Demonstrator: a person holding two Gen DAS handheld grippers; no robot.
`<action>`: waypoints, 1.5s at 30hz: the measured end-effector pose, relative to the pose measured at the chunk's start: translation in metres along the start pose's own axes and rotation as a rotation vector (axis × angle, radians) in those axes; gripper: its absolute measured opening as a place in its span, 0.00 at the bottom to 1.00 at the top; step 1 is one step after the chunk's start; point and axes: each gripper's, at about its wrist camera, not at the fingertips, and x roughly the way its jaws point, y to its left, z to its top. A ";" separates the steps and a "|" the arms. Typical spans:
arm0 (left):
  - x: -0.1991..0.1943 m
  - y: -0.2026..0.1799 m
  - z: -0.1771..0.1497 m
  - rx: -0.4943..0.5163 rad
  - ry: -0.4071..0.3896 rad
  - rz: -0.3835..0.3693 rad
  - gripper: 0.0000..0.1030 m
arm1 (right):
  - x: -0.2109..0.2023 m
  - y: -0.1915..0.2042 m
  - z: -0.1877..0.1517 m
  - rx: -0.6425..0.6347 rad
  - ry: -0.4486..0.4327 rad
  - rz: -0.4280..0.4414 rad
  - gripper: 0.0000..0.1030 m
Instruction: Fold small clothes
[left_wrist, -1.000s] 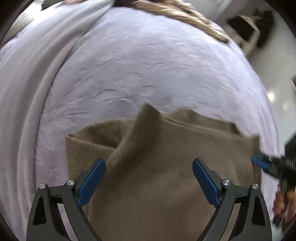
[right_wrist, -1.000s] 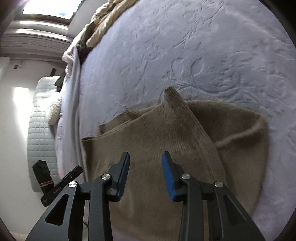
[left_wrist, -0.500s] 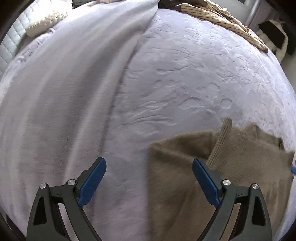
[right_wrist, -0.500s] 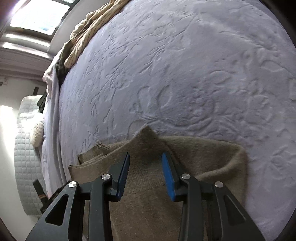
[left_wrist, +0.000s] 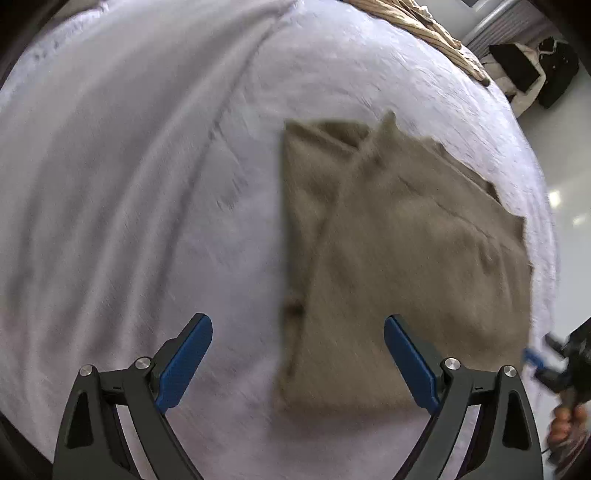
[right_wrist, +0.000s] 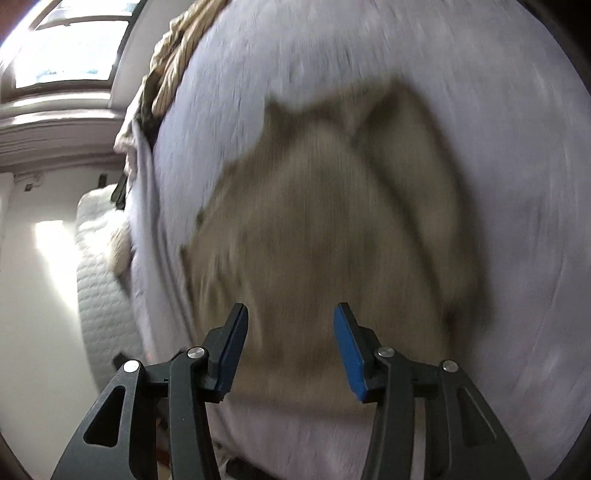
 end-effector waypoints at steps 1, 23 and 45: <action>-0.002 -0.002 -0.014 0.002 0.007 -0.015 0.90 | 0.003 -0.004 -0.012 0.016 0.018 0.010 0.51; 0.010 0.011 -0.056 0.131 0.094 -0.055 0.07 | 0.005 -0.050 -0.055 0.163 -0.111 -0.056 0.09; -0.026 0.008 -0.094 0.086 -0.014 0.161 0.88 | 0.021 -0.003 -0.055 0.018 -0.031 -0.221 0.14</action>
